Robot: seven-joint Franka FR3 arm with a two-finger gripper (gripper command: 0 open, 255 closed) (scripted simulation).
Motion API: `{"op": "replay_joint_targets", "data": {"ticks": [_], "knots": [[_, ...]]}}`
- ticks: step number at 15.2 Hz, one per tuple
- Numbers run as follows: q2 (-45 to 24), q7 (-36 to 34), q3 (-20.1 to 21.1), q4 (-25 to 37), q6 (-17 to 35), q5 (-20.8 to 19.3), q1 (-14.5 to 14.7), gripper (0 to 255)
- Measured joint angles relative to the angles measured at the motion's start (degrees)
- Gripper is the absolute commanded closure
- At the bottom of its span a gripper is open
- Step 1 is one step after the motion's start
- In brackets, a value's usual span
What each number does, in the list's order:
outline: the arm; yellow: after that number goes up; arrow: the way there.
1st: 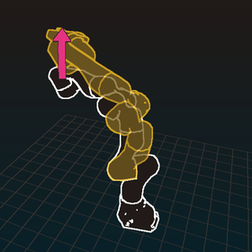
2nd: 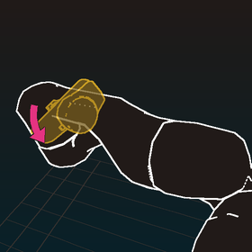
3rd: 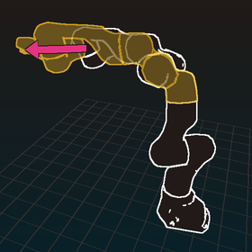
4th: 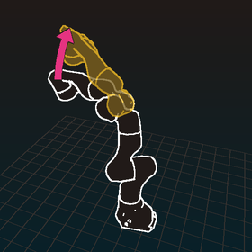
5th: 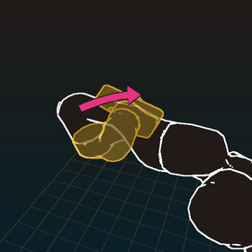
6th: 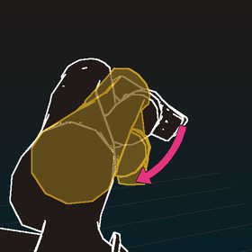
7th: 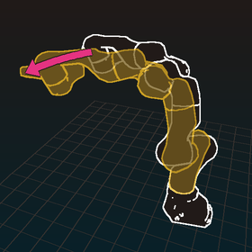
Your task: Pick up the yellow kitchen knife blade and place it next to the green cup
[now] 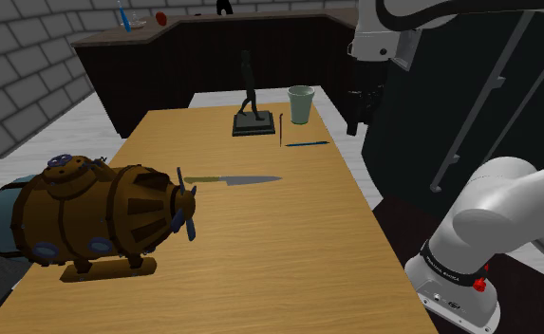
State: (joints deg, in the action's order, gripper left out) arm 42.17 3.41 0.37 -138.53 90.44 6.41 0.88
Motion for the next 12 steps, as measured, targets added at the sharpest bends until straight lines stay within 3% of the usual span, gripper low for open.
{"op": "replay_joint_targets", "data": {"ticks": [3, 12], "knots": [[-2.2, 1.2, 0.2, 0.5, 2.0, -0.1, 0.6, 0], [-18.9, 9.4, 2.5, 5.0, 15.9, -0.7, 4.8, 0]]}}
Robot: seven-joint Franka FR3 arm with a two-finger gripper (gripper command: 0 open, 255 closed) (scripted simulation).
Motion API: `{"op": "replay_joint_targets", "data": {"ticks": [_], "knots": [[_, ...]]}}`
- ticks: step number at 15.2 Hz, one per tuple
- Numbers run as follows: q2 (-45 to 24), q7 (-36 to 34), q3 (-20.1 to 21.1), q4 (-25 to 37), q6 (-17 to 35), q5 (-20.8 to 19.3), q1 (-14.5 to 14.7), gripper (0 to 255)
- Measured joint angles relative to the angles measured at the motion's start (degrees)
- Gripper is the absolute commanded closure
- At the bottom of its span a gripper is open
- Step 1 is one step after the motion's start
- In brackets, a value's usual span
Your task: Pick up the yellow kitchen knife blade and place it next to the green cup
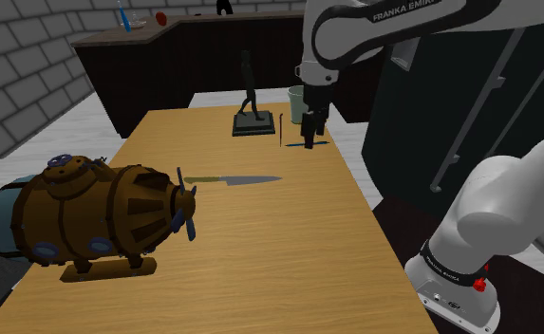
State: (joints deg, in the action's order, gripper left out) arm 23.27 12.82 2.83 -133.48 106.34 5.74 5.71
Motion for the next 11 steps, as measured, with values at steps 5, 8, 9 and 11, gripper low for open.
{"op": "replay_joint_targets", "data": {"ticks": [5, 8, 9, 11], "knots": [[-10.9, 4.0, 1.6, 5.9, 6.1, -0.9, 2.0, 0], [-16.9, 6.3, 2.6, 9.4, 9.2, -1.8, 2.9, 0], [-18.8, 7.1, 2.9, 10.9, 10.0, -2.2, 3.3, 0], [-22.6, 8.2, 3.7, 13.2, 11.9, -3.0, 4.0, 0]]}}
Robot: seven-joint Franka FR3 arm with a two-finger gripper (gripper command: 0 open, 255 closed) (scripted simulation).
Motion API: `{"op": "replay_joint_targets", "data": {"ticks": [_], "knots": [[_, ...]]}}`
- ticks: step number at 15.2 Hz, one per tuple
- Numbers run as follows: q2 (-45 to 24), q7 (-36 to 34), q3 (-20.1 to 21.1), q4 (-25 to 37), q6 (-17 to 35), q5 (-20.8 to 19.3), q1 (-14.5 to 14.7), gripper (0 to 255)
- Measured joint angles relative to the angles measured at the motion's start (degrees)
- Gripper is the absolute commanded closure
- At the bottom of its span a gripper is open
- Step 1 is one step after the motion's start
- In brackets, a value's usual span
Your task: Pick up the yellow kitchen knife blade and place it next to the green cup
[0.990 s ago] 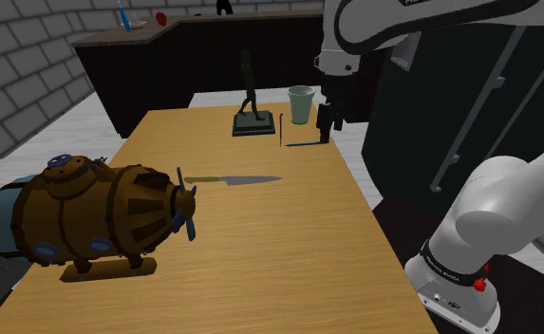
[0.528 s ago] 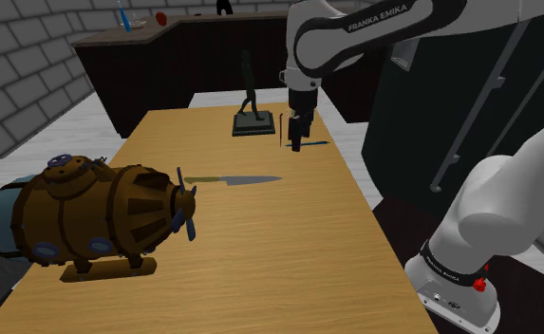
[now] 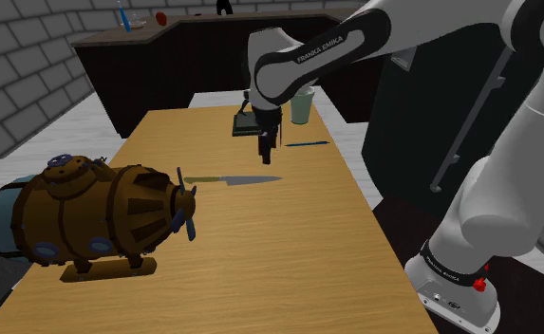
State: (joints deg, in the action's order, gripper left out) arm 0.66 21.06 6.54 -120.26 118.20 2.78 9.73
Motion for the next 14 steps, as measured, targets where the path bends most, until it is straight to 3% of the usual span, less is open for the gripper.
{"op": "replay_joint_targets", "data": {"ticks": [10, 14], "knots": [[-18.9, 5.0, 3.2, 16.6, 4.3, -5.7, 4.3, 0], [-21.0, 5.3, 3.4, 16.6, 6.6, -6.4, 4.8, 0]]}}
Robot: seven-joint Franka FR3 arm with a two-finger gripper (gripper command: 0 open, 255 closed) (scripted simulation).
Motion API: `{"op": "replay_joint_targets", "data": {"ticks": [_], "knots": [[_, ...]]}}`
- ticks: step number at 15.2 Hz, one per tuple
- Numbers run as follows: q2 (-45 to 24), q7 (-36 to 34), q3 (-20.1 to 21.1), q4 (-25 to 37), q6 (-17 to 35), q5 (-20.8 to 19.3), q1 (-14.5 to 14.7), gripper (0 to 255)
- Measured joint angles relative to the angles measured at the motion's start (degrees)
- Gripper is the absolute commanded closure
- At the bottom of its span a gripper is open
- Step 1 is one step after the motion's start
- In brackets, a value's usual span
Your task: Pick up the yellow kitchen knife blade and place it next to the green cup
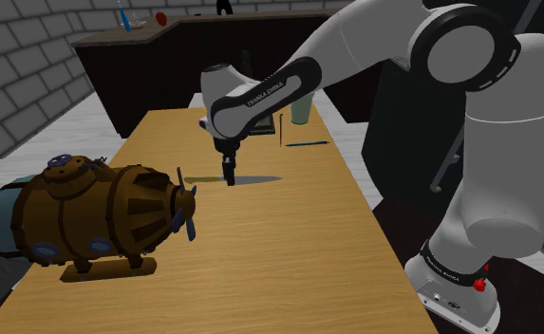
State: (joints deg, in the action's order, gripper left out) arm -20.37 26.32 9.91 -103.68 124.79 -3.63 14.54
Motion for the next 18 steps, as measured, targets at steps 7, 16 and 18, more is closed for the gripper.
{"op": "replay_joint_targets", "data": {"ticks": [7, 16, 18], "knots": [[-1.9, -0.4, -0.1, -1.0, 2.9, -0.5, 0.3, 0], [-2.0, -0.3, -0.1, -1.0, 2.9, -0.5, 0.2, 255], [-2.0, -0.3, -0.1, -1.0, 2.9, -0.5, 0.2, 255]]}}
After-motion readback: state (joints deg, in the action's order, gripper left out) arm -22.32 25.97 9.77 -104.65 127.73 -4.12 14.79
